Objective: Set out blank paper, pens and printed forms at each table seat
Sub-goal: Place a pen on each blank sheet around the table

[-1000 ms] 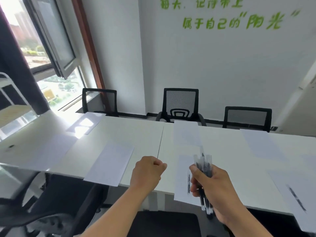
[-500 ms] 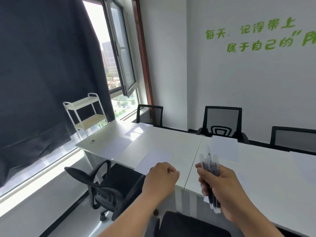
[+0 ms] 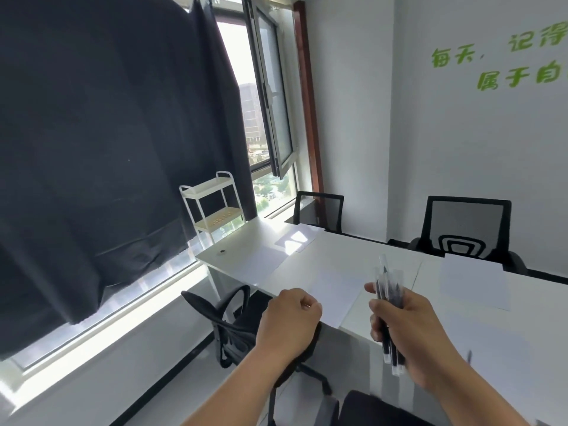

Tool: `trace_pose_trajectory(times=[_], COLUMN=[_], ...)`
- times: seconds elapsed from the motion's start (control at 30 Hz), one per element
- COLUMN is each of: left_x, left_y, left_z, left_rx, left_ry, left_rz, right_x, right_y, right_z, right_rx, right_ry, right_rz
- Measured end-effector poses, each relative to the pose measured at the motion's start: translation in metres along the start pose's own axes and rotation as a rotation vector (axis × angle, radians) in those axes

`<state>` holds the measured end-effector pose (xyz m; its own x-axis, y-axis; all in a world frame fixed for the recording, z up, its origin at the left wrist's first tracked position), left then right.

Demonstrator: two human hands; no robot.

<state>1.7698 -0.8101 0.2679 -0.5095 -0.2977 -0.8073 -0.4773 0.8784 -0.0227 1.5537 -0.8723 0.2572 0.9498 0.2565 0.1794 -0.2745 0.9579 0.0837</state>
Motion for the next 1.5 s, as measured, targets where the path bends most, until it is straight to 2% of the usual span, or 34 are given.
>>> trace_pose_trajectory(times=[0.23,0.4,0.6,0.8,1.03,1.23,1.37,1.5], left_x=[-0.02,-0.042,-0.072,-0.088,-0.066,-0.026,0.017,0.066], left_y=[-0.063,-0.128,-0.198,-0.24,-0.282,-0.333,-0.387,-0.43], left_z=[0.045,0.089,0.136,0.158,0.161,0.138,0.117,0.105], left_rx=[0.054,0.139,0.188,0.222,0.203,0.263,0.288,0.228], left_ry=[0.019,0.034,0.11,0.16,0.205,0.164,0.161,0.234], left_rz=[0.032,0.07,0.156,0.204,0.297,0.352,0.378,0.466], right_x=[0.067,0.134,0.206,0.254,0.258,0.234,0.211,0.189], right_y=[-0.038,-0.075,-0.11,-0.132,-0.168,-0.224,-0.281,-0.328], right_z=[-0.013,-0.032,-0.051,-0.067,-0.086,-0.109,-0.127,-0.149], right_rx=[-0.025,-0.034,-0.008,0.045,0.099,0.114,0.122,0.154], right_ry=[0.105,0.146,0.138,0.157,0.105,0.031,-0.044,-0.097], right_rz=[-0.035,-0.129,-0.242,-0.277,-0.346,-0.419,-0.461,-0.489])
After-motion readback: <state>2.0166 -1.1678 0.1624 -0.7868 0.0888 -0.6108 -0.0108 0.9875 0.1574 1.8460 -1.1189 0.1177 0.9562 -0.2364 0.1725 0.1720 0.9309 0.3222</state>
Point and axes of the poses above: each hand's wrist, its own y-axis away from the middle knuckle, its own x-axis out of the palm, z = x × y, the point moved 7 cm from there along -y, towards the middle knuckle, and after that the axes turned 8 degrees about -y, right-handed, at the moved point
